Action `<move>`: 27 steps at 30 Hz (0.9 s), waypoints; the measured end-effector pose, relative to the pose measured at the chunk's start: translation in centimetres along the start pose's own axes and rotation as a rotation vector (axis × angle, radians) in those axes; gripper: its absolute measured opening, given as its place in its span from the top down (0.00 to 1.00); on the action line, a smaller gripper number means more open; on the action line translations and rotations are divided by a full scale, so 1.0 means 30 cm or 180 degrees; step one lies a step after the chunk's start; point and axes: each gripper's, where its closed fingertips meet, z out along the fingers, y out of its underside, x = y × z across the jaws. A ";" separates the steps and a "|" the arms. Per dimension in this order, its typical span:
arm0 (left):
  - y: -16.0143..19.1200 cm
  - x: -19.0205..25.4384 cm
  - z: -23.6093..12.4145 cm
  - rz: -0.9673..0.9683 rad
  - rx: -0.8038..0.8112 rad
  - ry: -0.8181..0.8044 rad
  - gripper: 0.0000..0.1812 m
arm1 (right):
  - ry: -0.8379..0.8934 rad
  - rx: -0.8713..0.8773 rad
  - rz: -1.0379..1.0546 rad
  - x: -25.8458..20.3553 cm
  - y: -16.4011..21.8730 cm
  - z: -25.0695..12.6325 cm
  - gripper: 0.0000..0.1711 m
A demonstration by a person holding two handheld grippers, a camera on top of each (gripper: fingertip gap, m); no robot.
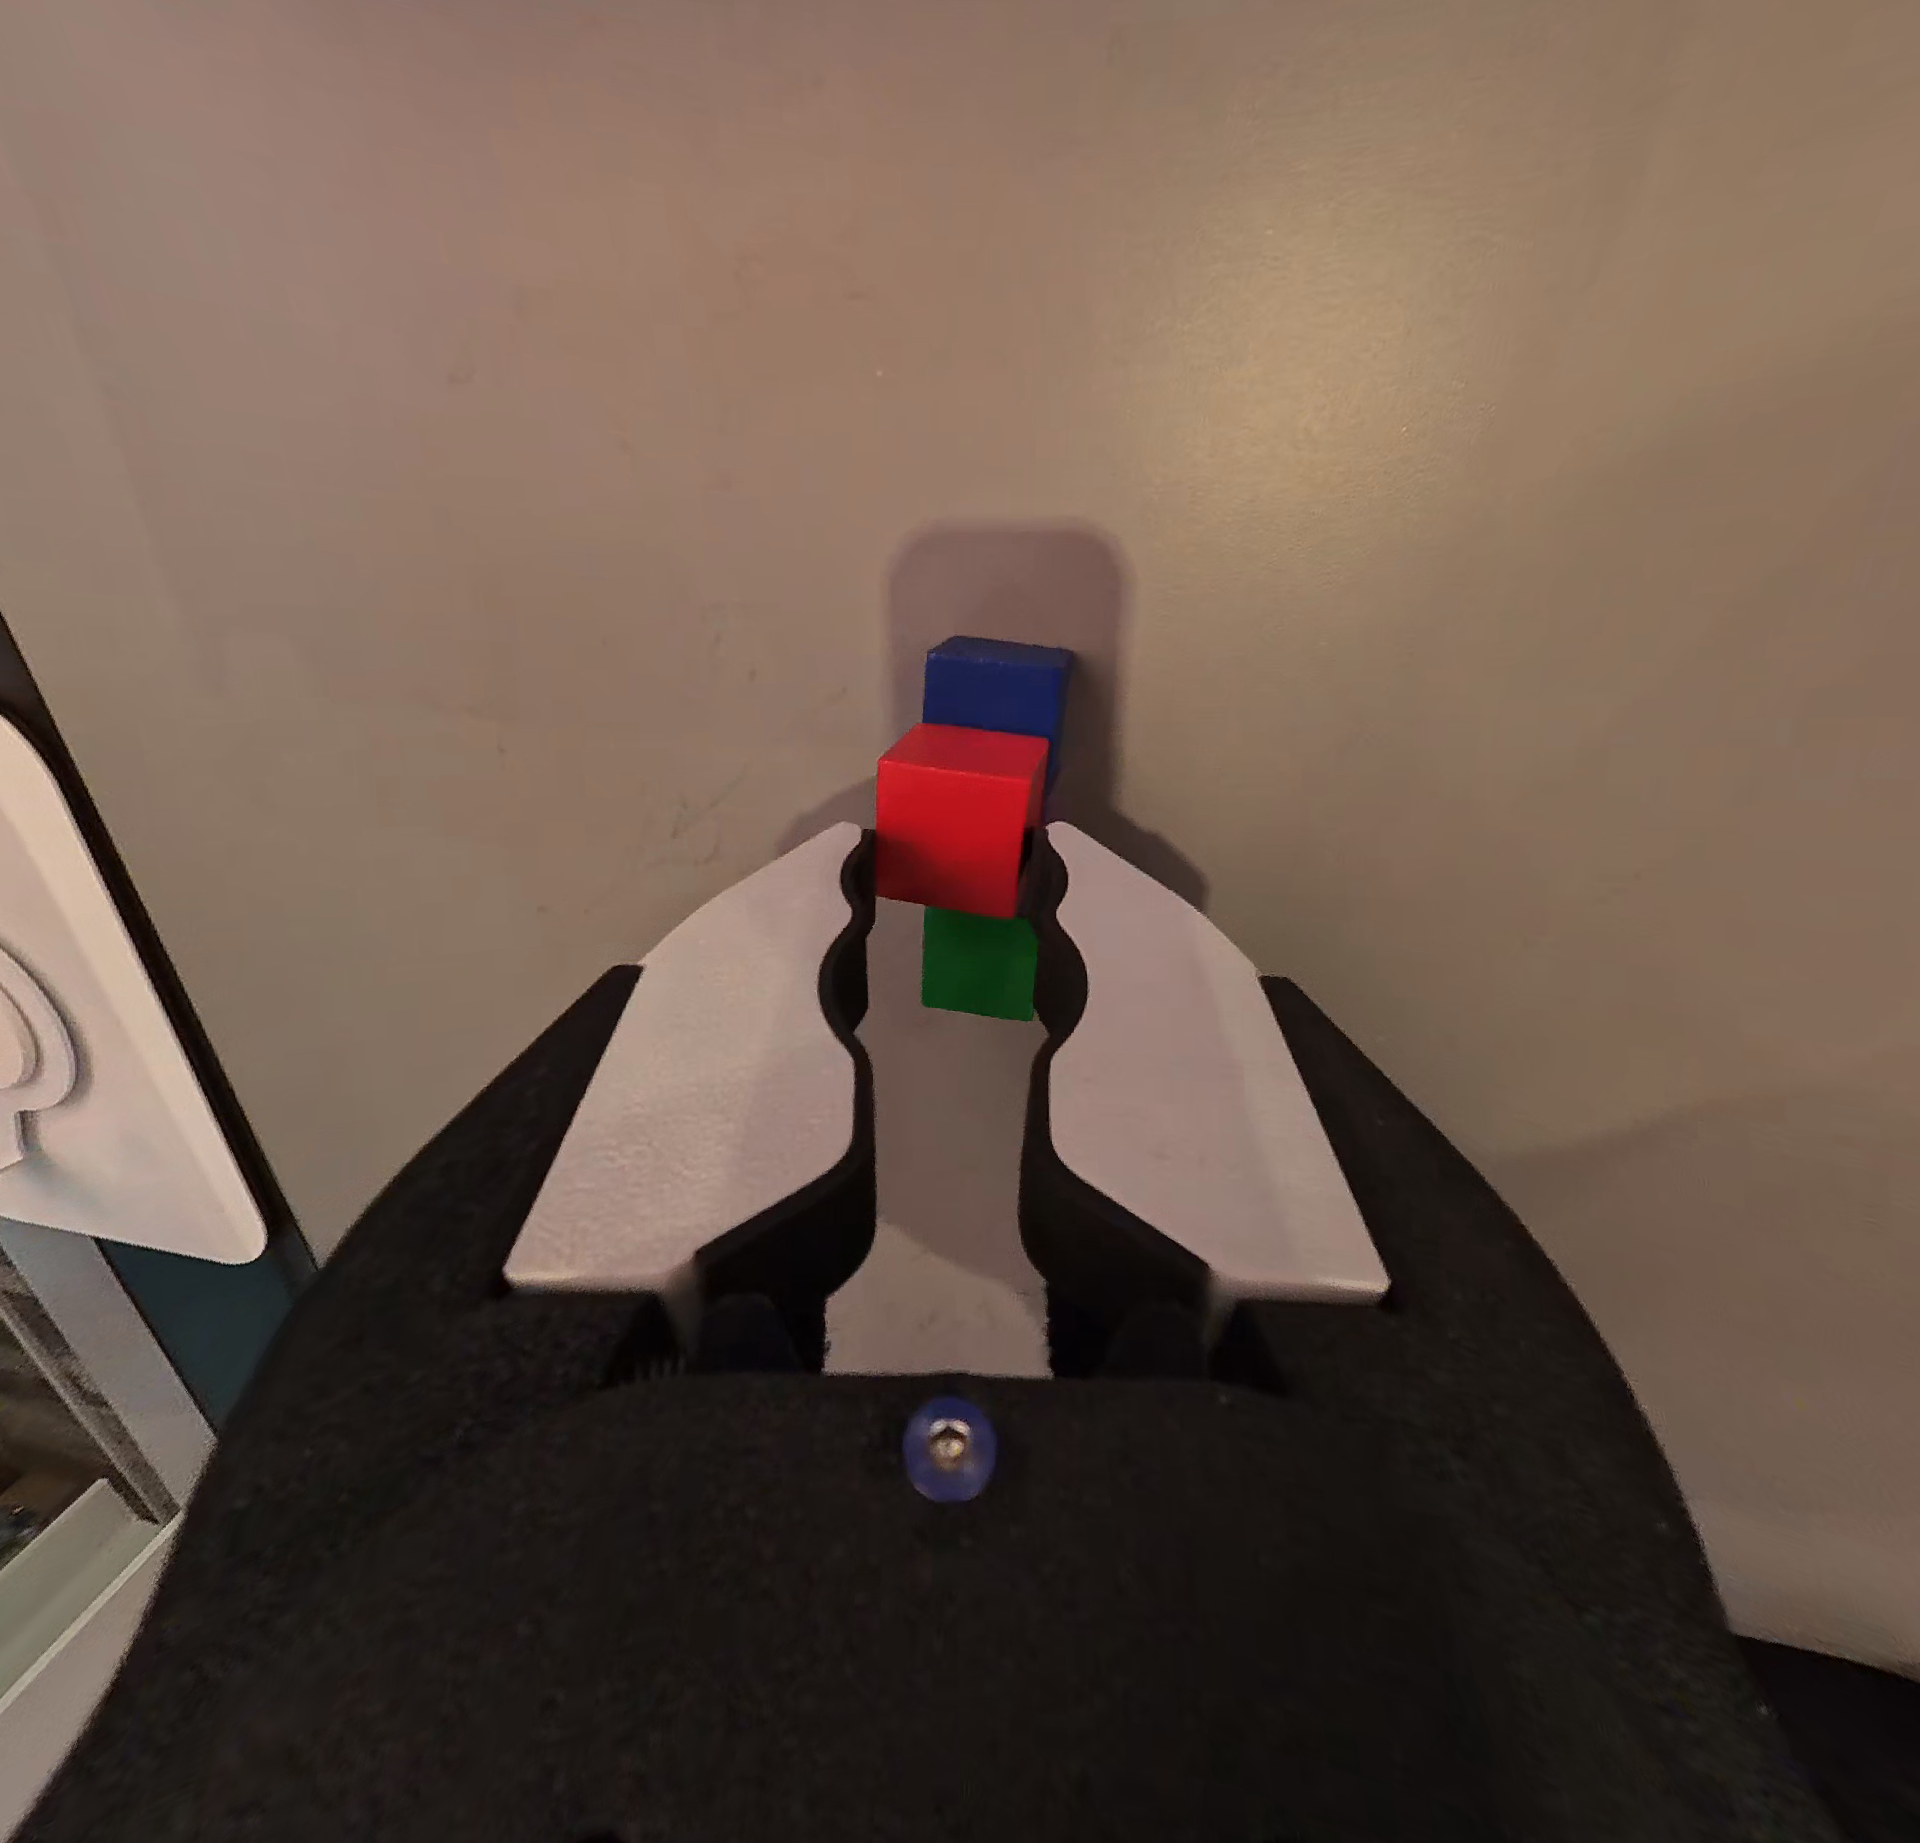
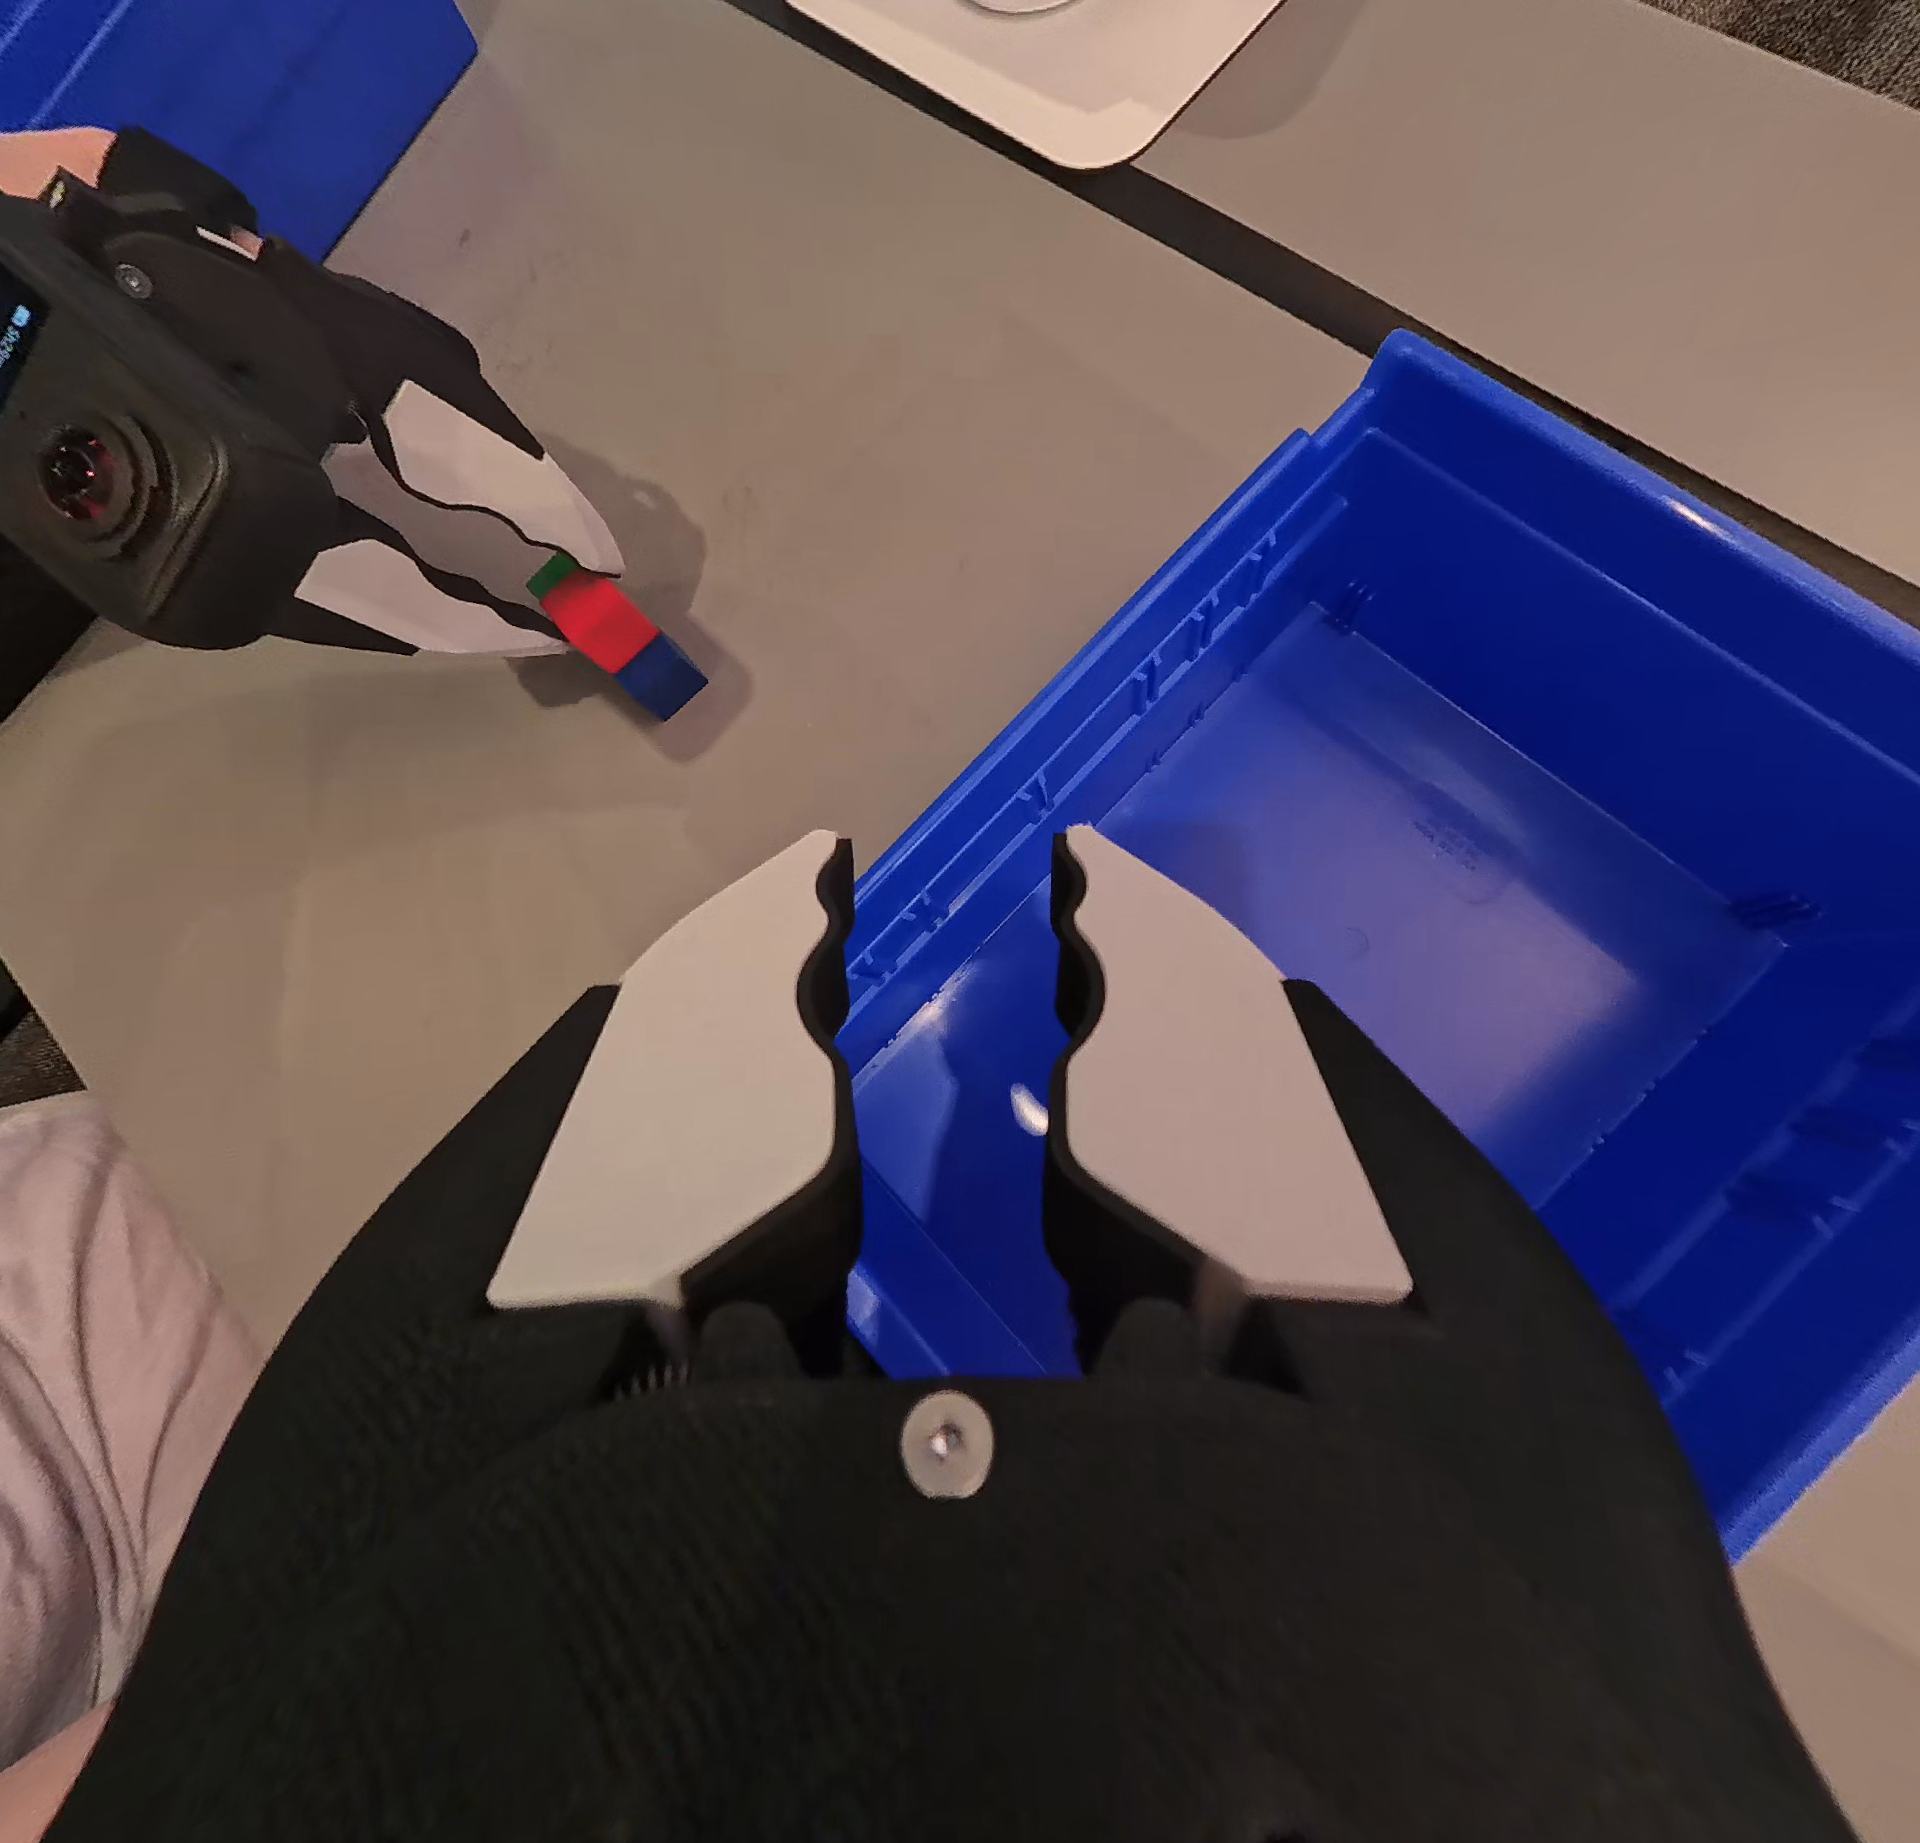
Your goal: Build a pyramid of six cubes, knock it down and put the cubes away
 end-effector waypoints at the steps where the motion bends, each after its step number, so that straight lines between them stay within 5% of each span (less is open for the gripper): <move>1: 0.001 -0.003 0.001 0.0008 -0.0012 -0.0019 0.85 | -0.0005 -0.0001 0.0002 0.000 0.000 0.001 0.78; 10: -0.003 -0.009 -0.035 -0.0063 0.0063 0.0006 0.75 | -0.0009 -0.0021 0.0019 0.007 0.006 0.004 0.78; 16: 0.064 -0.126 -0.328 -0.0392 0.0535 -0.0465 0.77 | -0.0036 0.0036 0.0038 0.013 0.009 -0.009 0.78; 21: 0.452 -0.233 -0.561 -0.1189 0.0603 -0.0856 0.77 | -0.0033 0.0149 0.0092 0.023 0.002 -0.033 0.78; 27: 0.970 -0.169 -0.479 -0.1608 0.0274 -0.0669 0.78 | -0.0025 0.0157 0.0071 0.014 -0.006 -0.035 0.78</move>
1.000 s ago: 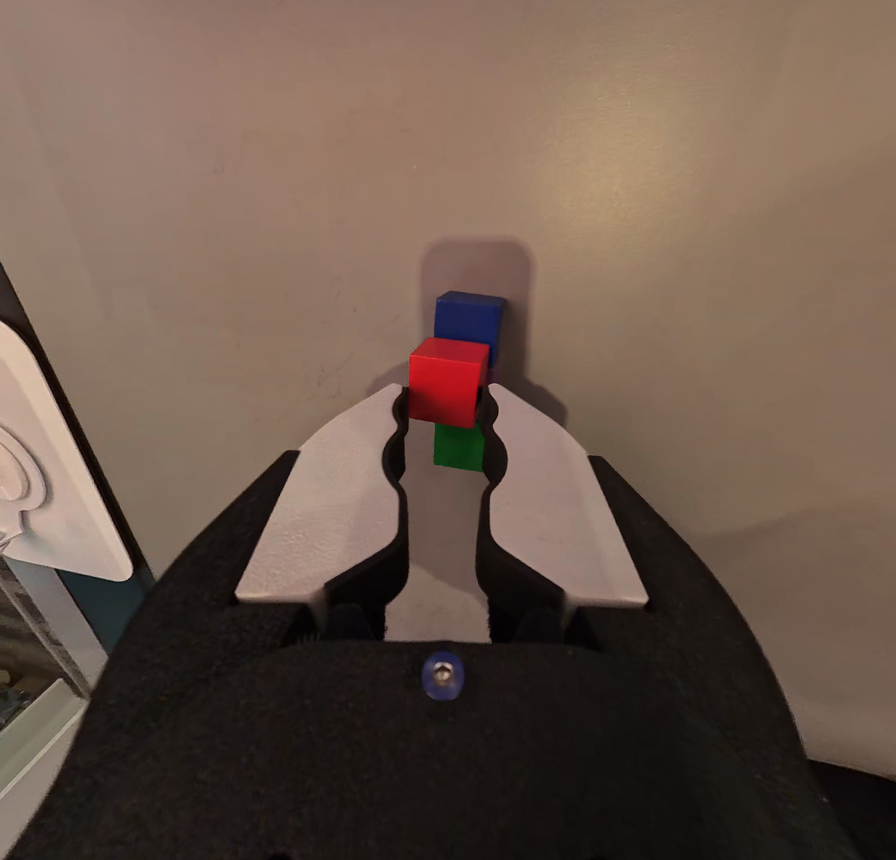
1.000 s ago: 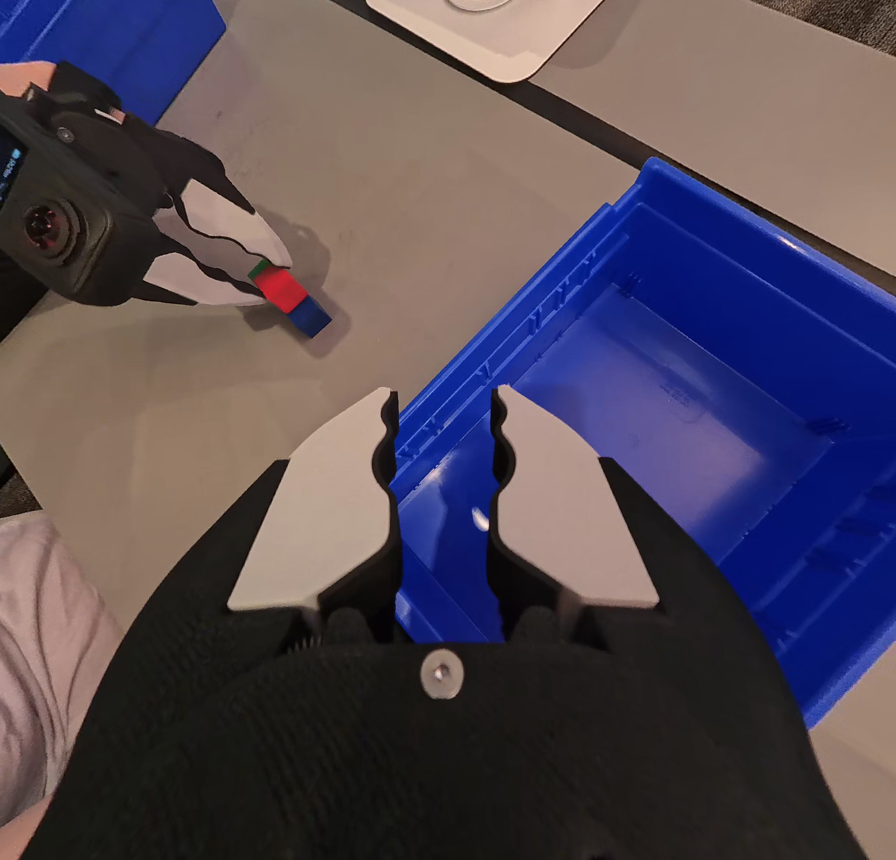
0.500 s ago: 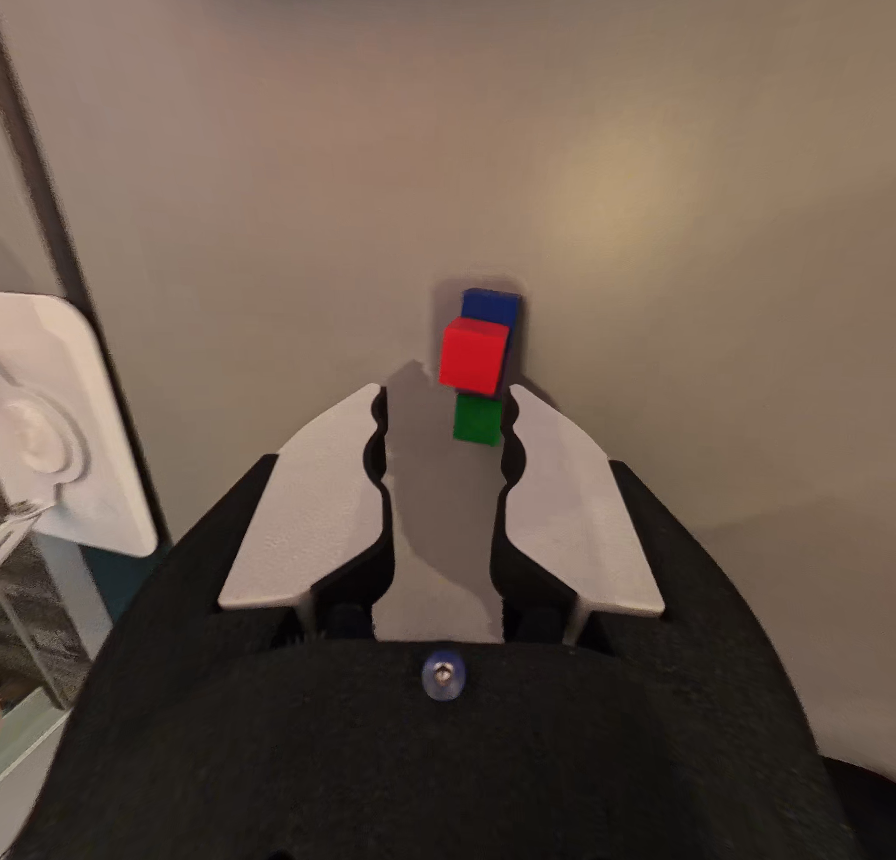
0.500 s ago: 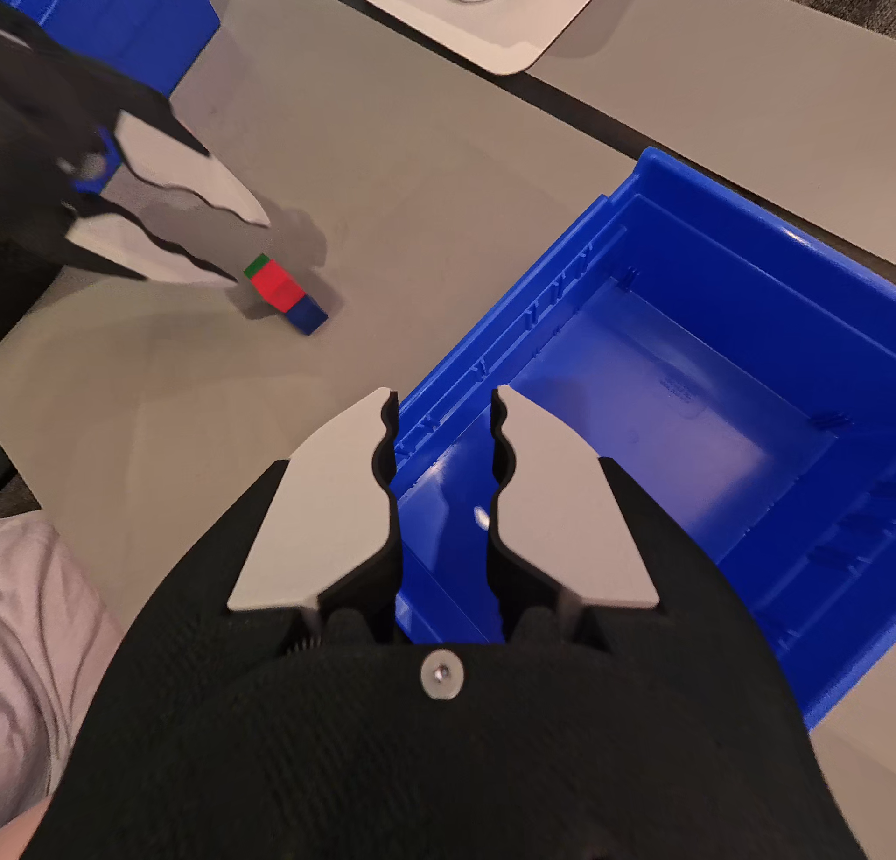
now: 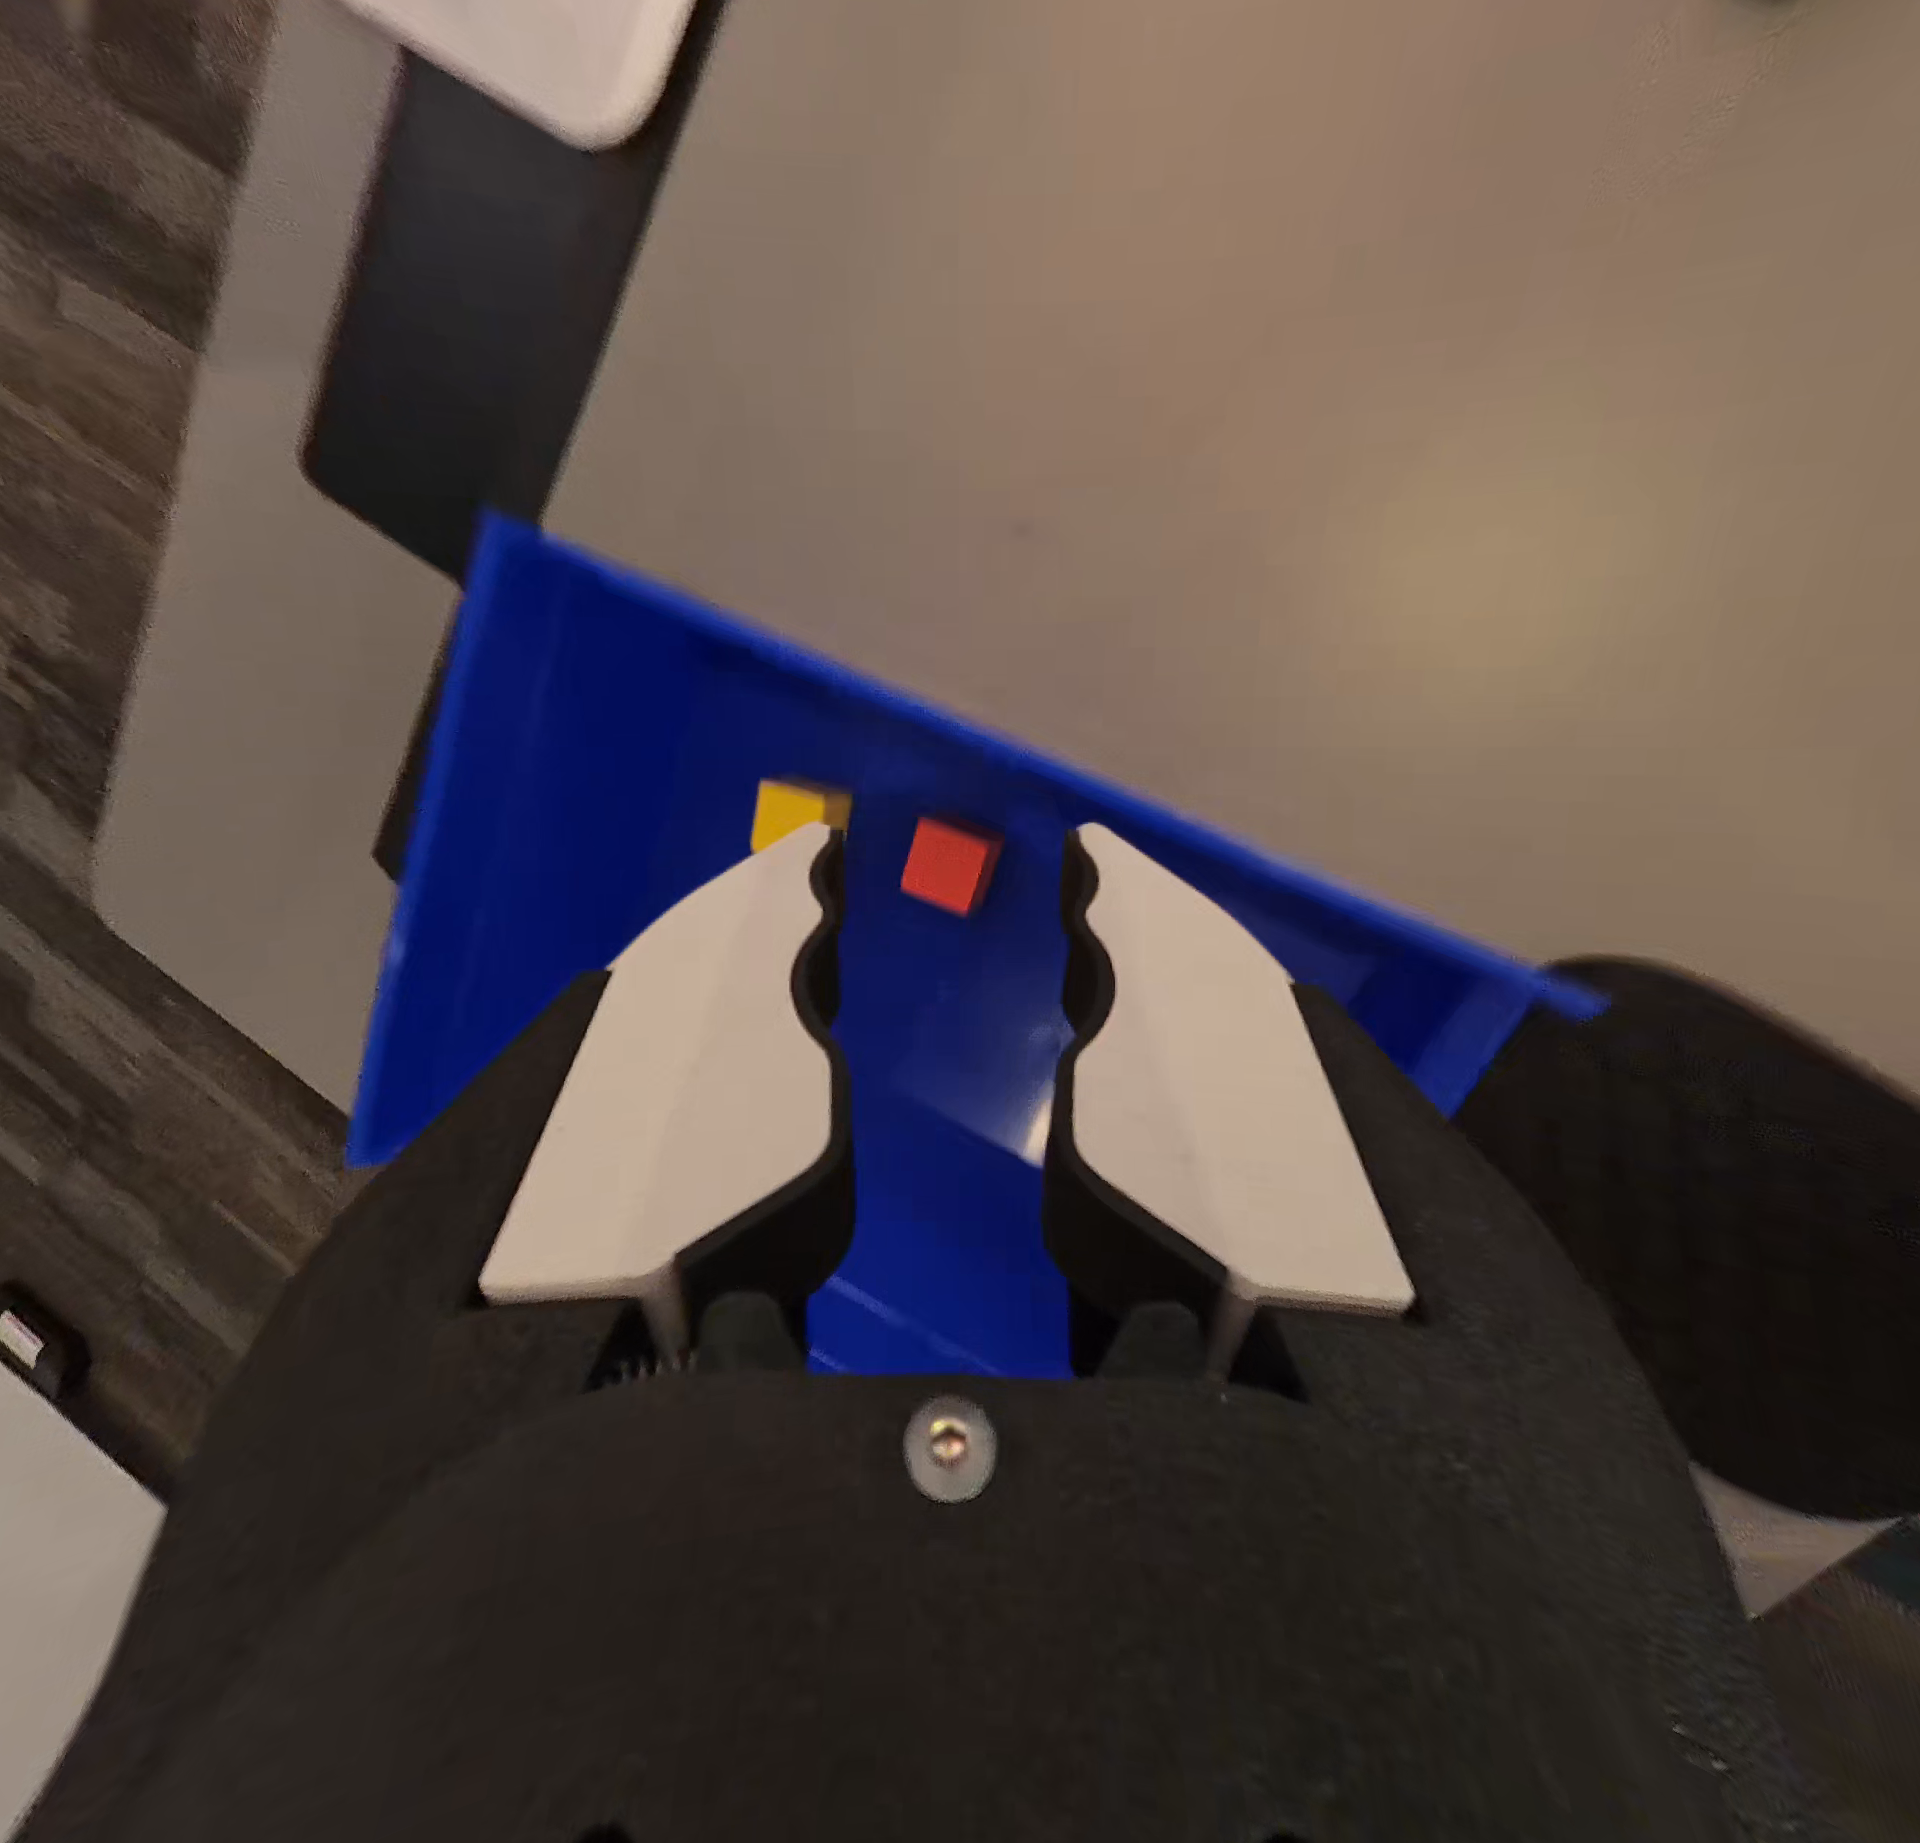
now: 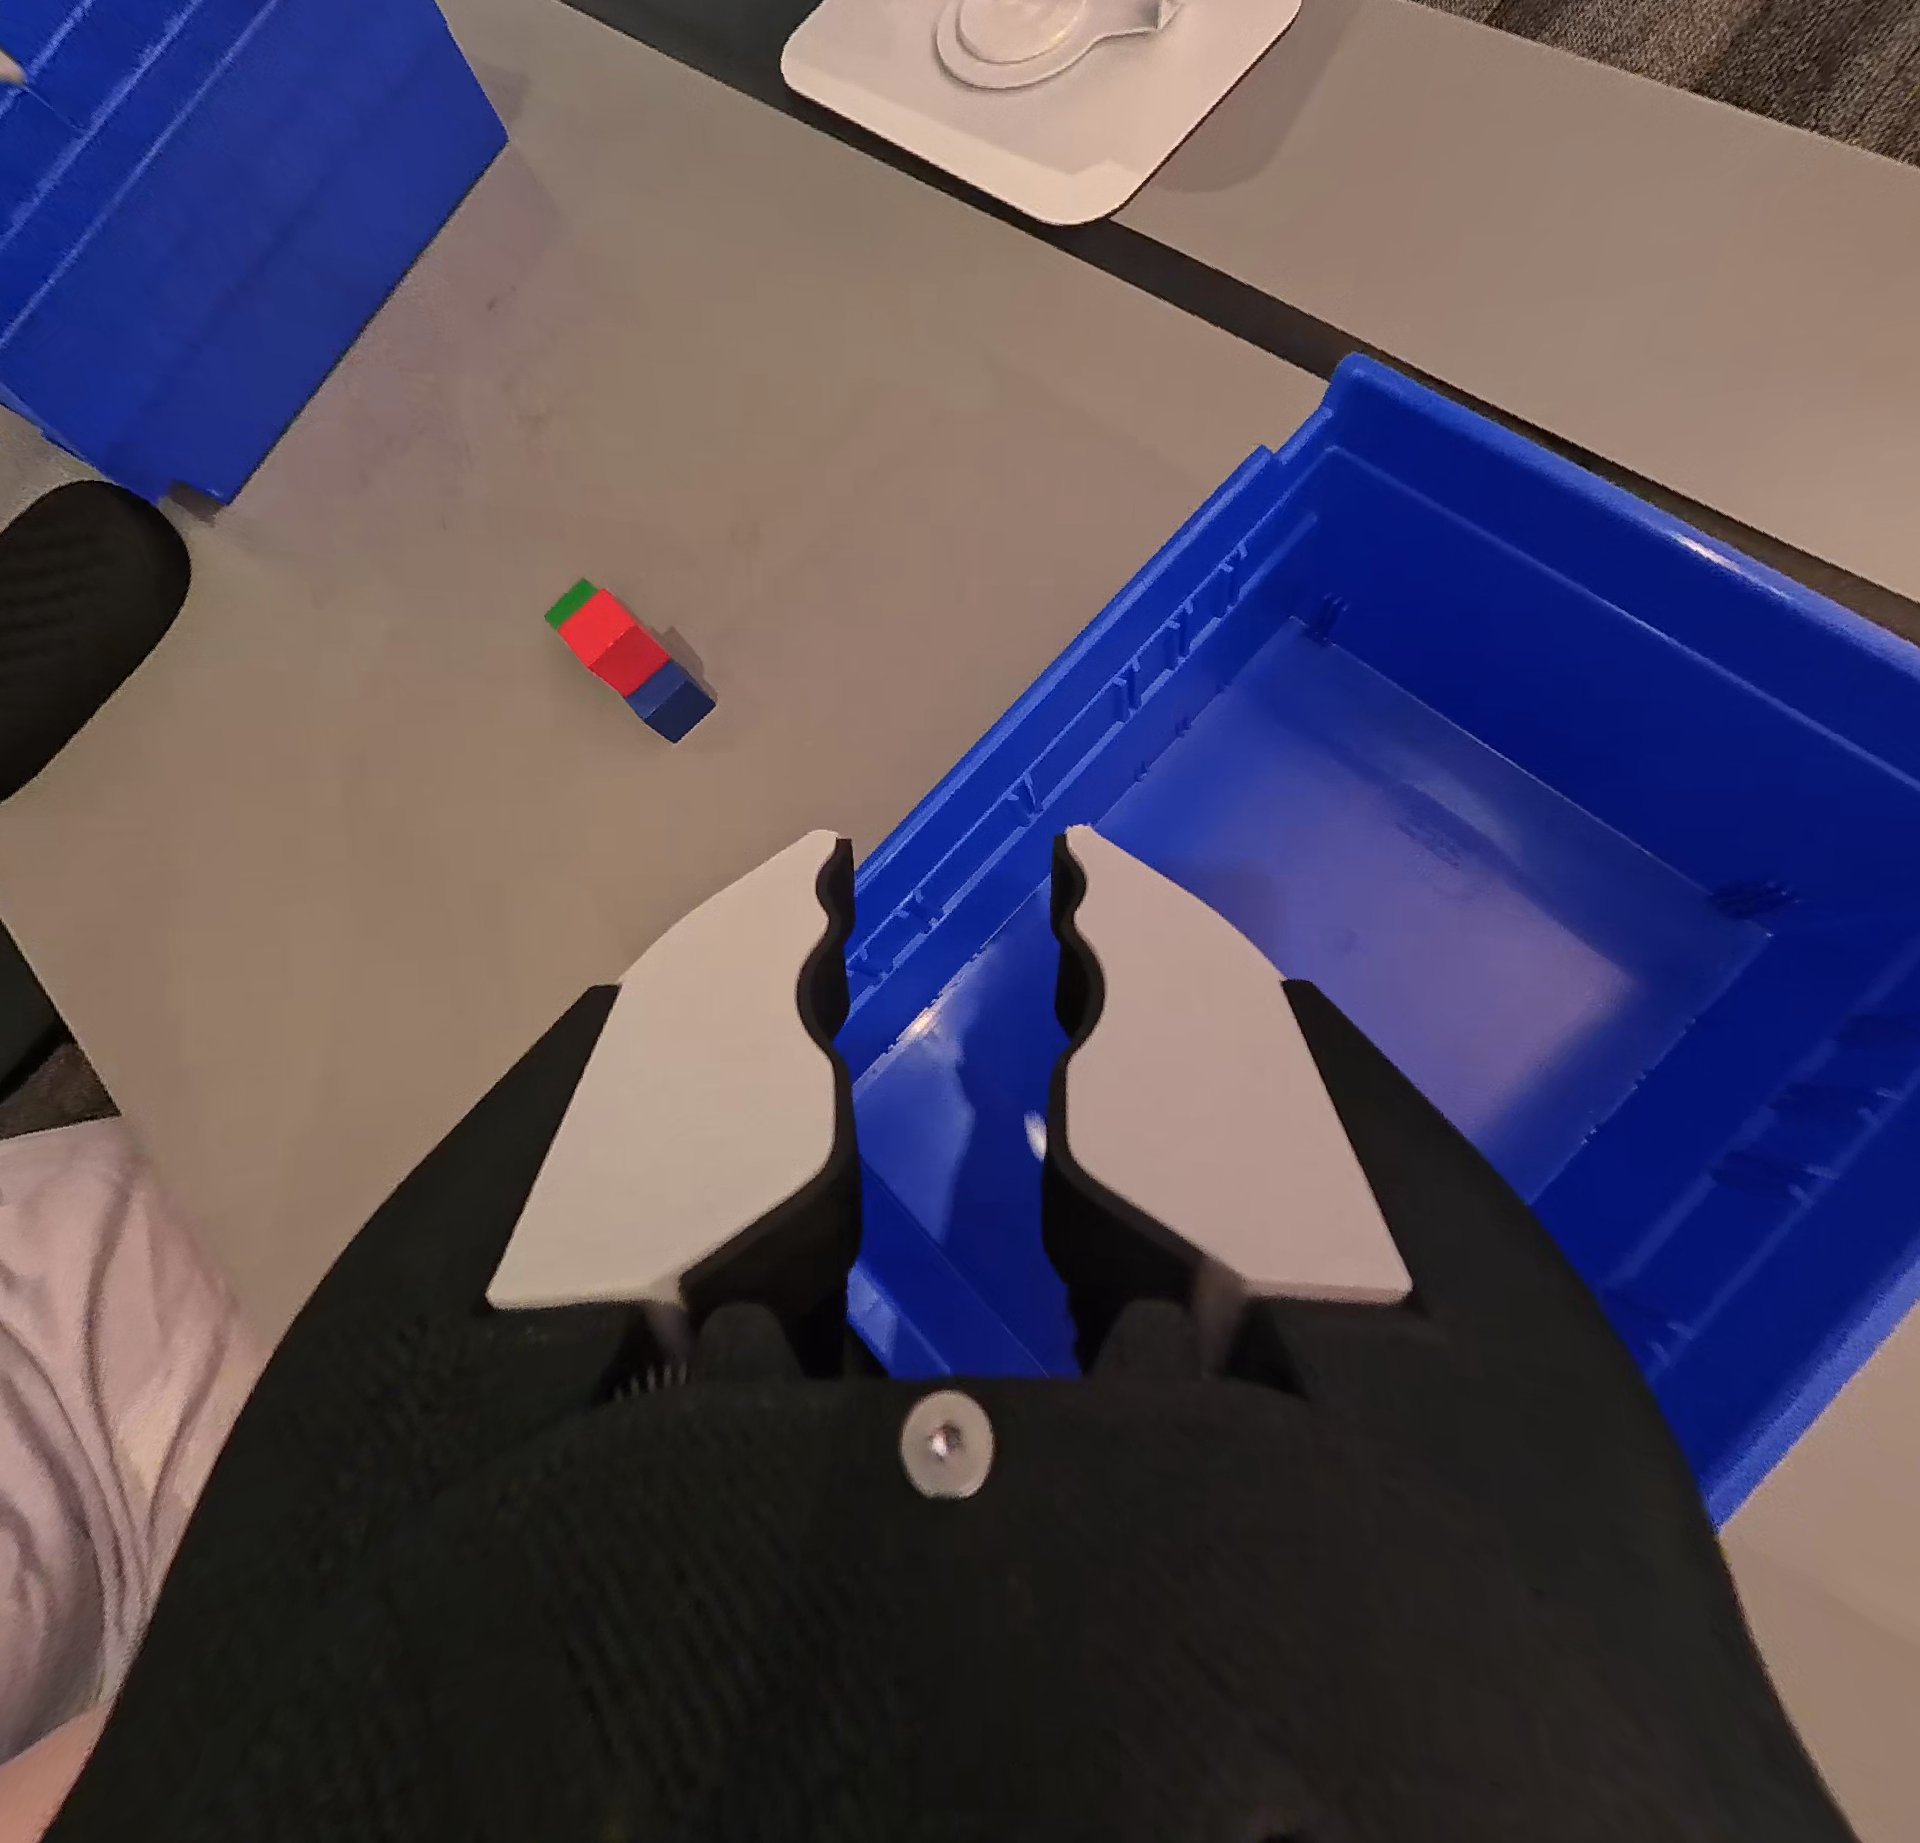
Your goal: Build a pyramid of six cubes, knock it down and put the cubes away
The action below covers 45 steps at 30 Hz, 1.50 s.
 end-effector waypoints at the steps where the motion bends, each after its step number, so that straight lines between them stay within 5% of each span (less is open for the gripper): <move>1: 0.057 -0.001 0.032 0.0013 -0.0049 0.0054 0.78 | 0.0006 -0.0018 -0.0003 -0.002 0.000 0.005 0.78; 16: 0.222 -0.014 0.345 0.0353 -0.0270 0.0305 0.79 | 0.0103 -0.0380 0.0011 0.005 0.030 0.092 0.78; 24: 0.246 -0.006 0.377 0.0329 -0.0451 0.0386 0.84 | 0.0091 -0.0355 0.0034 0.014 0.032 0.085 0.79; 29: 0.225 -0.078 0.251 0.0280 -0.0380 0.0070 0.85 | 0.0077 -0.0324 0.0051 0.017 0.034 0.075 0.79; 34: -0.007 -0.151 -0.062 0.0245 0.0214 -0.0438 0.85 | 0.0105 -0.0313 0.0049 0.017 0.029 0.068 0.79; 37: -0.226 -0.049 -0.174 0.0411 0.0621 -0.0378 0.85 | 0.0111 -0.0327 0.0015 0.010 0.027 0.069 0.79; 41: -0.462 0.226 -0.131 0.0849 0.0900 0.0142 0.85 | 0.0095 -0.0317 -0.0041 -0.007 0.022 0.065 0.79; 45: -0.570 0.458 0.033 0.1195 0.0765 0.0589 0.85 | 0.0070 -0.0281 -0.0089 -0.022 0.019 0.053 0.79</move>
